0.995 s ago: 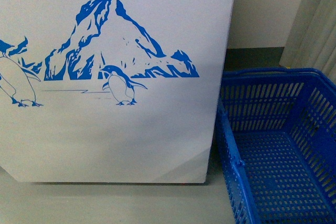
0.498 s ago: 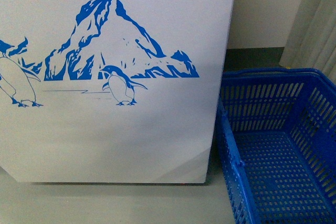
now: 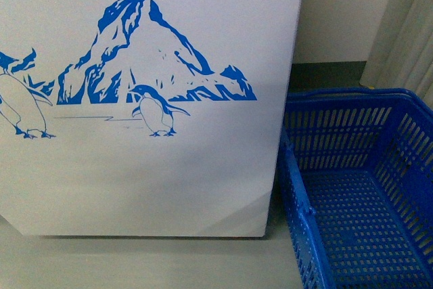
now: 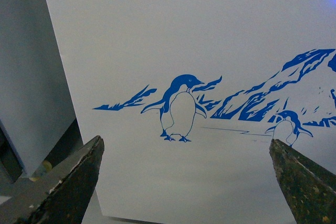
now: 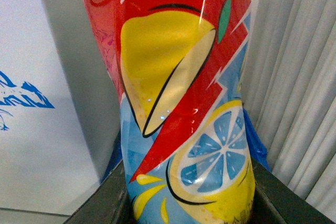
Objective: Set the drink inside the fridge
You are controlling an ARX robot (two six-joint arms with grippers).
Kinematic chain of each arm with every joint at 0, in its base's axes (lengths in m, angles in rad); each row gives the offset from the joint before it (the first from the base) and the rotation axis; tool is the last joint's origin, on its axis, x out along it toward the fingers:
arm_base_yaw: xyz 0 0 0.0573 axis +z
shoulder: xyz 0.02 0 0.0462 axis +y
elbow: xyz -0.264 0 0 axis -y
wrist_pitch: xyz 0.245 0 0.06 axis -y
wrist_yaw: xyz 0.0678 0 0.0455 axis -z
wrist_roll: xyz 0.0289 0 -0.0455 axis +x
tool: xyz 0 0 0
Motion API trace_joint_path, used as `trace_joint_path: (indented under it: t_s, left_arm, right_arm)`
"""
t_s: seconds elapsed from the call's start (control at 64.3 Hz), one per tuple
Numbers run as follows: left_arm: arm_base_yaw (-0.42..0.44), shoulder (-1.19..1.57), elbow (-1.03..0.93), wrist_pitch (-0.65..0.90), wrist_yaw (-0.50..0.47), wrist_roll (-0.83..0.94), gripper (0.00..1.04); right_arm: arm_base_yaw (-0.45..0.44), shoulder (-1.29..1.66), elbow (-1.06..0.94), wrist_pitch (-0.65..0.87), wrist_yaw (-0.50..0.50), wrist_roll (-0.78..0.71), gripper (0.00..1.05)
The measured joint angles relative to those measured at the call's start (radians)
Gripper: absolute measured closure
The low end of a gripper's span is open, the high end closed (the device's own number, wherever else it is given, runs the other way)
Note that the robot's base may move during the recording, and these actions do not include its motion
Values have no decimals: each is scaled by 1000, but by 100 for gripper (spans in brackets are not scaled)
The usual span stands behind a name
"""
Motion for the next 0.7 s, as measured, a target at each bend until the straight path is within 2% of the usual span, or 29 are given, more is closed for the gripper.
trace_joint_path:
  t_s: [0.7]
  left_arm:
    - [0, 0, 0, 0, 0, 0, 8]
  right_arm:
    - [0, 0, 0, 0, 0, 0, 63]
